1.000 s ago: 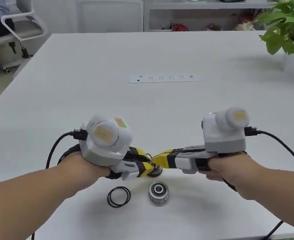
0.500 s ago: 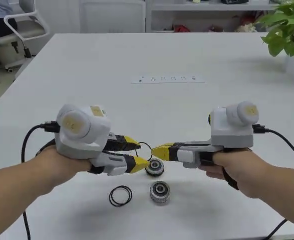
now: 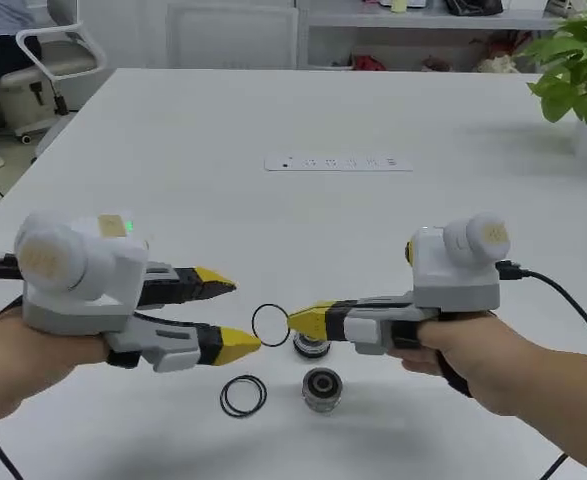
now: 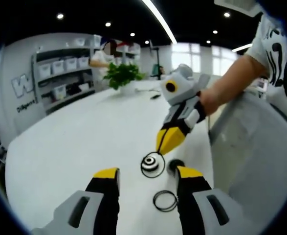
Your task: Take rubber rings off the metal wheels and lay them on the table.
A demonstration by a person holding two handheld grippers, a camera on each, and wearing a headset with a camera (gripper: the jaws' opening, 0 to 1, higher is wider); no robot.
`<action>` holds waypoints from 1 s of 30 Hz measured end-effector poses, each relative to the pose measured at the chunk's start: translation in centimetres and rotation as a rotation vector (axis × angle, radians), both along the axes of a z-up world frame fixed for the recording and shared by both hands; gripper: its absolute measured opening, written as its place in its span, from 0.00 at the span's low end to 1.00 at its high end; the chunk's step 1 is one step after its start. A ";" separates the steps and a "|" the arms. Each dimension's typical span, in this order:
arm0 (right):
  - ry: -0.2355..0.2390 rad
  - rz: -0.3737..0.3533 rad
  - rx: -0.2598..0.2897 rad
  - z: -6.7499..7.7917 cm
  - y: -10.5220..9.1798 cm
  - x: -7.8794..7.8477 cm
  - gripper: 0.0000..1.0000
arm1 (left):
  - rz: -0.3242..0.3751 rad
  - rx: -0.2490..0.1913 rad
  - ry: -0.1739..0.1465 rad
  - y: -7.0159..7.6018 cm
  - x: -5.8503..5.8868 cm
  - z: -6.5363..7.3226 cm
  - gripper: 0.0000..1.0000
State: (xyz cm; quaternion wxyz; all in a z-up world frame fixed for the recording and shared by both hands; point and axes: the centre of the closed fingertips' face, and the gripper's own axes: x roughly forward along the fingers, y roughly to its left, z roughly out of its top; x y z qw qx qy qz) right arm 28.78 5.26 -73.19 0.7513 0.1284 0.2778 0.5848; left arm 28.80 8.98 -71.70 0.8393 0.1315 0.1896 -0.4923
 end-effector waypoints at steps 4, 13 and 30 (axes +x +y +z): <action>-0.001 0.029 -0.026 -0.6 0.5 -0.4 0.00 | 0.036 0.007 0.011 1.7 -0.2 -0.4 0.52; -0.014 0.108 -0.094 -2.4 1.8 -1.9 0.00 | 0.088 0.002 0.022 3.8 -0.6 -0.7 0.58; -0.087 0.187 -0.215 -5.1 3.1 -3.4 0.00 | 0.117 -0.003 0.042 4.8 -0.9 -1.3 0.59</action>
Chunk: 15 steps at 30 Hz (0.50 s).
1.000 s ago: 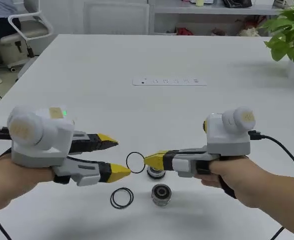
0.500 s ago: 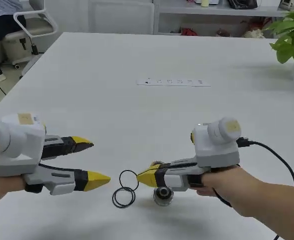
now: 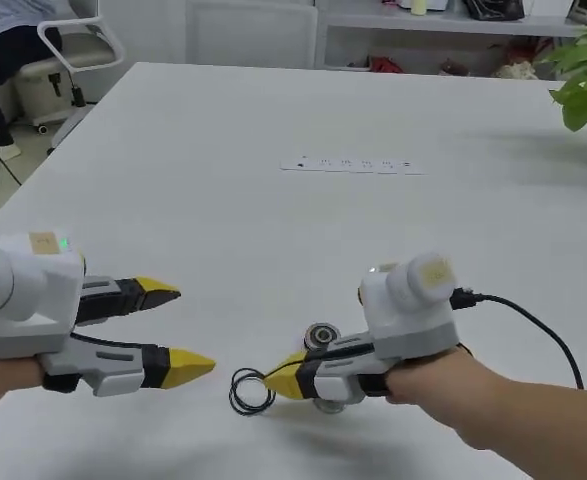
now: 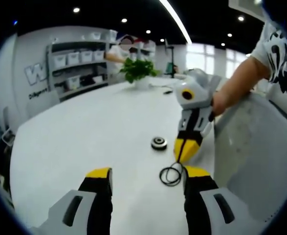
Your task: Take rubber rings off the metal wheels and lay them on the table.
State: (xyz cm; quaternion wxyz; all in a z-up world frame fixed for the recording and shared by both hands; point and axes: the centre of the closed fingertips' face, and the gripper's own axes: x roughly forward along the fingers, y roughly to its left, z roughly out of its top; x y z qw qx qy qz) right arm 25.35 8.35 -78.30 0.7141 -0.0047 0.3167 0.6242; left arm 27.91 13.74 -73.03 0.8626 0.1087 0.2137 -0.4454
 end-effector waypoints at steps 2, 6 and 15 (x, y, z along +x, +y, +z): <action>-0.010 0.004 -0.008 -0.1 0.0 0.0 0.00 | 0.001 0.000 0.001 0.0 0.0 -0.1 0.59; -0.043 0.012 -0.030 -0.4 -0.1 0.1 0.03 | 0.000 0.000 0.003 -0.1 0.0 -0.1 0.59; -0.085 0.005 -0.038 -0.3 -0.3 0.6 0.14 | -0.002 0.008 0.004 -0.2 0.1 -0.3 0.59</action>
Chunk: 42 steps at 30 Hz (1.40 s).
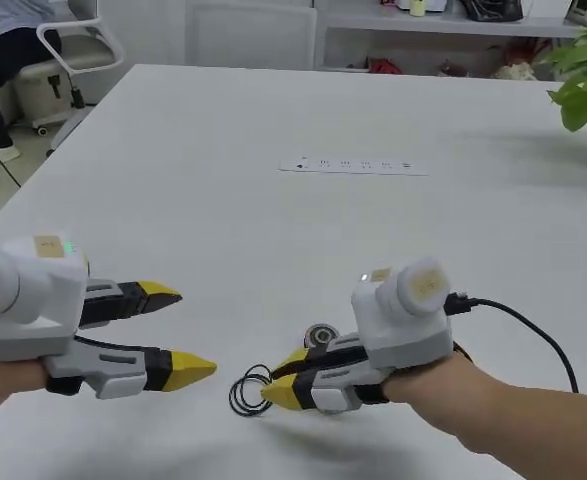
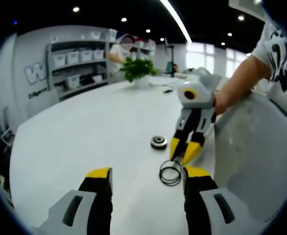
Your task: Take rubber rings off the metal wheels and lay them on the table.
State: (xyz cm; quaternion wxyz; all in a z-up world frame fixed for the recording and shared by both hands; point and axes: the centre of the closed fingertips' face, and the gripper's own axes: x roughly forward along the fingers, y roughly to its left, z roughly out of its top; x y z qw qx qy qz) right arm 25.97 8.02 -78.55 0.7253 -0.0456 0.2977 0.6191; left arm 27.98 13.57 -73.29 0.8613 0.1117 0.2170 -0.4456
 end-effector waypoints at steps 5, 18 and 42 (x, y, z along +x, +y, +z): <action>0.002 -0.019 0.020 0.6 -0.2 0.5 0.19 | 0.000 0.002 0.001 0.0 0.0 0.0 0.59; 0.008 -0.061 0.076 2.5 -0.8 1.3 0.23 | -0.018 0.014 0.000 -0.7 0.6 0.2 0.59; -0.040 -0.194 0.082 3.9 -5.1 4.9 0.27 | -0.089 0.029 -0.018 -3.9 2.4 0.3 0.58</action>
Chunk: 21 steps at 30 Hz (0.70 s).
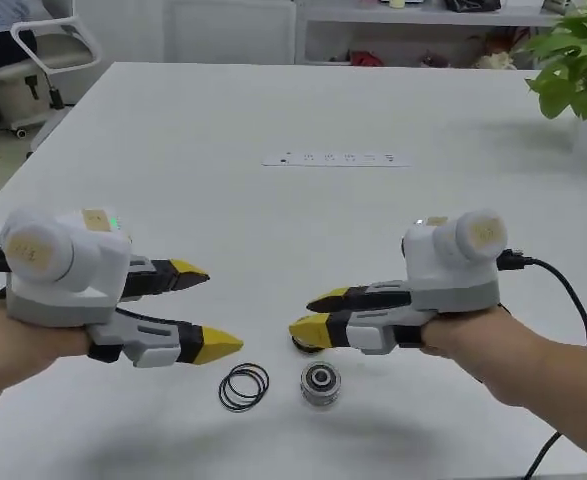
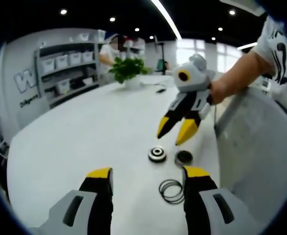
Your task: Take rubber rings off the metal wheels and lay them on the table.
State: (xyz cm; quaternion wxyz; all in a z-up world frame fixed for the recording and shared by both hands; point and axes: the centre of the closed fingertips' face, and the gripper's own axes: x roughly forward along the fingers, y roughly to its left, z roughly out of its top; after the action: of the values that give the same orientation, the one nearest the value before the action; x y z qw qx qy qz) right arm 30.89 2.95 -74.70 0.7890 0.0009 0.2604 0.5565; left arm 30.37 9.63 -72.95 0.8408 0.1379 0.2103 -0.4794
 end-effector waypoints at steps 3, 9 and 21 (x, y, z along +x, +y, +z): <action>-0.002 -0.010 -0.017 -0.4 -0.6 0.3 0.27 | -0.005 0.002 0.005 -0.4 0.2 -0.3 0.58; -0.005 -0.030 -0.041 -0.9 -1.7 0.8 0.27 | -0.015 0.010 0.014 -1.2 0.7 -0.8 0.58; -0.003 -0.052 -0.105 -2.8 -3.6 1.8 0.28 | -0.049 0.034 0.039 -3.2 1.3 -2.2 0.56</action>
State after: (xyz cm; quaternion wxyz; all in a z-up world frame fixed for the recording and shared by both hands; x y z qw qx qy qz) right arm 32.72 -0.65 -77.47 0.8025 -0.0346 0.2879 0.5214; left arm 31.68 6.42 -75.12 0.8221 0.1479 0.2311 -0.4989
